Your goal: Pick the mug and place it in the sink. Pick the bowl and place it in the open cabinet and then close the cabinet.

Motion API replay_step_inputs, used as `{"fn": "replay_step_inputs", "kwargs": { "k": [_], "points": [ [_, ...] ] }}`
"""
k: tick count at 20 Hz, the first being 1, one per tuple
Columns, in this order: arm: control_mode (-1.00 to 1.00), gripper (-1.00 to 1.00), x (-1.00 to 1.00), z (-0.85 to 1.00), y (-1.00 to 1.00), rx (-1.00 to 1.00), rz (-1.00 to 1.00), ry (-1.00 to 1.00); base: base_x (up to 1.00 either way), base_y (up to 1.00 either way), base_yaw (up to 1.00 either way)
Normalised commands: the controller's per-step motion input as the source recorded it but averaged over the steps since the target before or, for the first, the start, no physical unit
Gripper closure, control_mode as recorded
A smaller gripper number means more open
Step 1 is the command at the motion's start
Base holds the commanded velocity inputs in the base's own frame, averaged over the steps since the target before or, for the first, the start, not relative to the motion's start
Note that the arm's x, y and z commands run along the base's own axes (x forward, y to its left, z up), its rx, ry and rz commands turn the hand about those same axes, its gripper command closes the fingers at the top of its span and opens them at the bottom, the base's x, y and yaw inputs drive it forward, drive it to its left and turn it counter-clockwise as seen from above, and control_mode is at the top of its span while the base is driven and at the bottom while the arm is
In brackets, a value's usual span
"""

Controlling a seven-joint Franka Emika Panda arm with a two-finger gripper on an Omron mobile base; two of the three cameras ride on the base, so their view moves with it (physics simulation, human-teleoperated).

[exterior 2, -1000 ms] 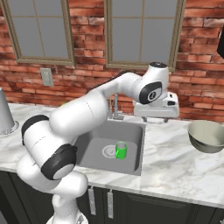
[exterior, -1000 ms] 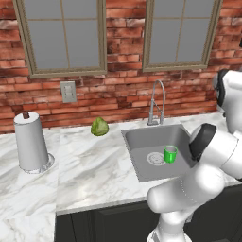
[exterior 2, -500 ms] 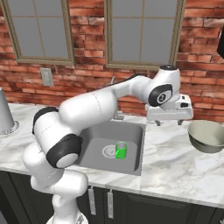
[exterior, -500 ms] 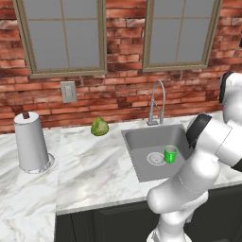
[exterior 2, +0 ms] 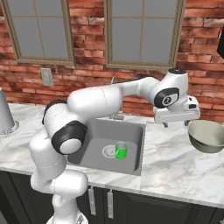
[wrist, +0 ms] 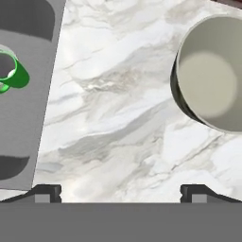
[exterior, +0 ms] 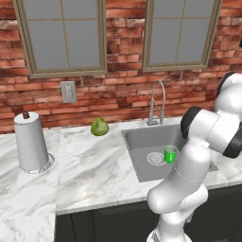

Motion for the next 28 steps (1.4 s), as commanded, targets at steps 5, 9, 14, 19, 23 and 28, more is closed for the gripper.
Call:
{"fn": "replay_step_inputs", "kwargs": {
  "k": [5, 9, 14, 19, 23, 28],
  "points": [
    [-1.0, -1.0, 0.27, -0.18, -0.39, -0.02, 0.12, -0.01, 0.0, 0.0, 0.0],
    [-1.0, -1.0, 0.21, -0.22, -0.35, -0.02, 0.08, -0.02, 0.0, 0.0, 0.0],
    [-1.0, -1.0, 0.11, -0.07, -0.01, 0.0, 0.01, 0.0, 0.0, 0.0, 0.0],
    [-1.0, -1.0, 0.14, -0.19, -0.01, -0.01, 0.0, 0.0, 0.0, 0.0, 0.0],
    [-1.0, -1.0, 0.29, -0.39, 0.0, -0.07, 0.0, -0.1, 0.0, 0.0, 0.0],
    [-1.0, -1.0, 0.15, -0.46, 0.0, -0.08, 0.0, -0.08, 0.0, 0.0, 0.0]
  ]
}}
